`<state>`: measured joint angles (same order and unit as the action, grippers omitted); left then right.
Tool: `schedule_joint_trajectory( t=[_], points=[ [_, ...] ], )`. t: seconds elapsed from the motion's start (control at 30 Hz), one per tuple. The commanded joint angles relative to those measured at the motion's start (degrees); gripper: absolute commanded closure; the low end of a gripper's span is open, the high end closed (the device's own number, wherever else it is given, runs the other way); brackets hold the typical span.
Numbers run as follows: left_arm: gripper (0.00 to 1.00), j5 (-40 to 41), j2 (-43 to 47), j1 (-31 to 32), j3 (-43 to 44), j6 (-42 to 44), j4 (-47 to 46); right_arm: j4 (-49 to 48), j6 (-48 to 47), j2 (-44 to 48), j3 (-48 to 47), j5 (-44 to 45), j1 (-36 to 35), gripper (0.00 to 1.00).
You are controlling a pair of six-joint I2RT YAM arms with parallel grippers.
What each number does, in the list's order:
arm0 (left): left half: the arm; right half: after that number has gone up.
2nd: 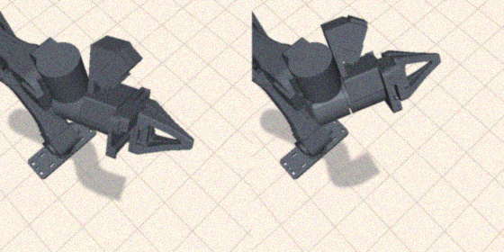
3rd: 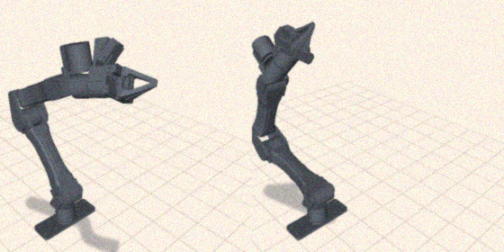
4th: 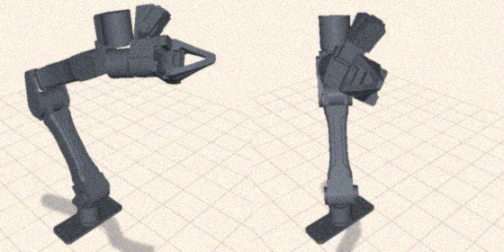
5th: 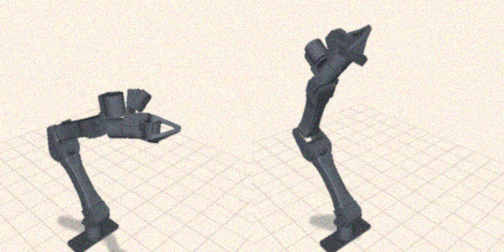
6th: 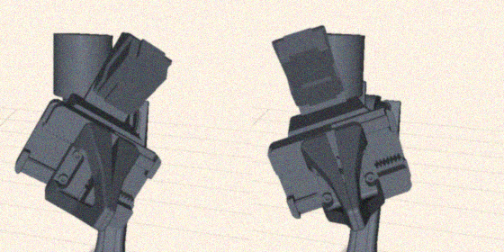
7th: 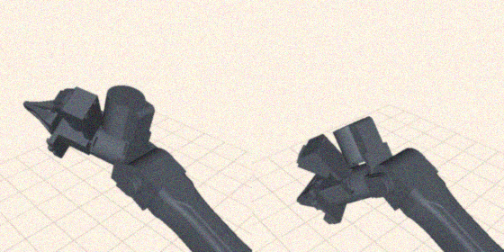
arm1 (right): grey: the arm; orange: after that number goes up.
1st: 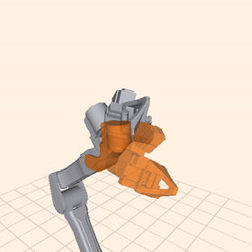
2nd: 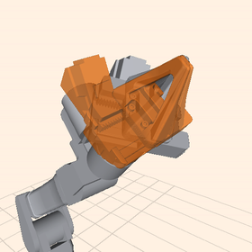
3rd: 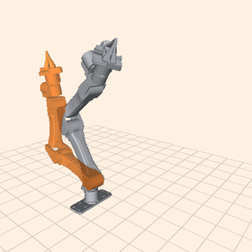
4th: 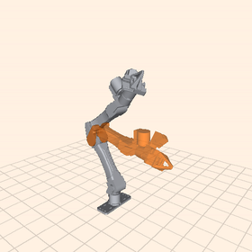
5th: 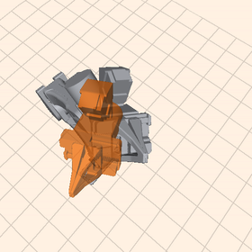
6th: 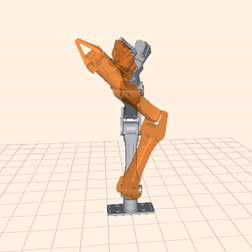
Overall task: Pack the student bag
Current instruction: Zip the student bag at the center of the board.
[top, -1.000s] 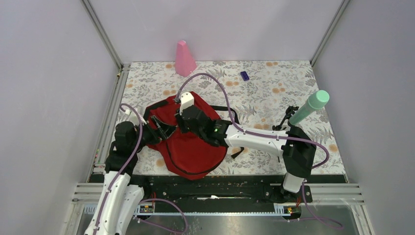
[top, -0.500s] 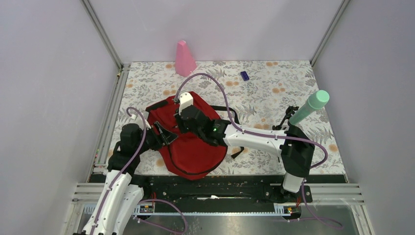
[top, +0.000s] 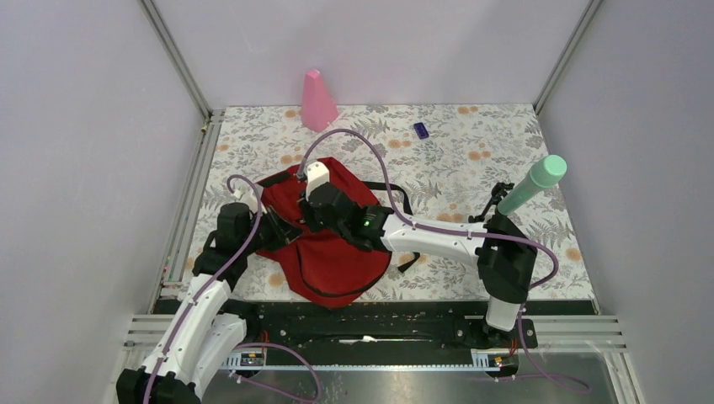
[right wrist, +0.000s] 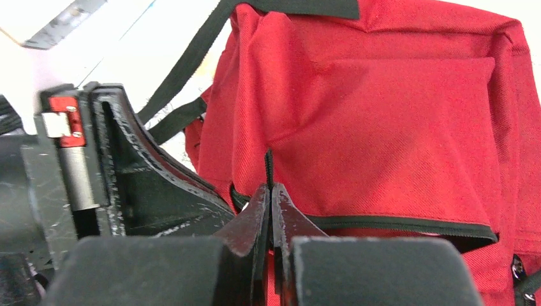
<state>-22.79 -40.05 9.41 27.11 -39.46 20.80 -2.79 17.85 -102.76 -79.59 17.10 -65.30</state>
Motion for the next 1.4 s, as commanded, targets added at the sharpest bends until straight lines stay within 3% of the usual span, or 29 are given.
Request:
schedule_joint_trajectory(
  t=[0.0,0.3,0.7,1.1,1.37],
  points=[
    [1.00,7.51,0.21,0.08,2.23,0.06,-0.37,-0.37,-1.44,0.69,-2.84,6.01,1.09,1.00],
    [1.00,15.66,1.64,0.03,1.93,-2.18,4.80,-0.15,-2.01,1.80,-0.12,11.01,5.98,1.00],
    [1.00,19.28,1.46,-1.47,4.05,-1.50,6.61,-0.73,-2.49,2.21,1.71,12.57,8.14,1.00],
    [1.00,4.25,-2.84,-20.26,2.16,-1.66,0.84,-0.73,-2.49,2.36,5.50,14.13,11.87,1.00],
    [1.00,4.41,-7.00,-23.15,3.86,0.26,-0.85,-0.06,-2.29,2.38,9.28,15.43,13.20,1.00]
  ],
)
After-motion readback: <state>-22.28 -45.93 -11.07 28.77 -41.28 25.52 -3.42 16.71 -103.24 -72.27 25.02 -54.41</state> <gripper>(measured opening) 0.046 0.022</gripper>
